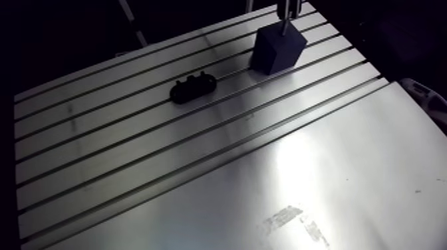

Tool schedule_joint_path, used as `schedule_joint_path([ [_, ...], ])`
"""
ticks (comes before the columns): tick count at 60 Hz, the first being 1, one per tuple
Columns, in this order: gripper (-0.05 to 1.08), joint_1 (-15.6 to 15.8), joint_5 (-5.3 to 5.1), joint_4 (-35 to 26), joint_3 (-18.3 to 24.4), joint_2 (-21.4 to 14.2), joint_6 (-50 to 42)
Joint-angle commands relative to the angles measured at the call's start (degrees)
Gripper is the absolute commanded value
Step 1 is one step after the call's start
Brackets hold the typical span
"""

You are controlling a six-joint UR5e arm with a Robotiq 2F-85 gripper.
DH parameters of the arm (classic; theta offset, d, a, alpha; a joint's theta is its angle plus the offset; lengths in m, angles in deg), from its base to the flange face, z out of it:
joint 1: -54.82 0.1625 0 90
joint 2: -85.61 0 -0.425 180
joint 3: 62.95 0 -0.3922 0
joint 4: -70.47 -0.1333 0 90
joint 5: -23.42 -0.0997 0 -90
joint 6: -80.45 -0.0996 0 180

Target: Pick up the M10 bolt and insert it into the hole until fully seated.

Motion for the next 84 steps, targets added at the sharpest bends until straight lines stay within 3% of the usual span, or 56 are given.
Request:
schedule_joint_path([
  [1,1.08,0.0,0.0,0.01,-0.26,0.0,0.01],
  [78,1.07,0.09,0.0,1.23,-1.92,-0.26,0.19],
  [82,1.04,0.09,0.0,1.16,-1.93,-0.18,0.19],
  [84,0.92,0.16,0.0,1.15,-1.93,-0.18,0.26],
])
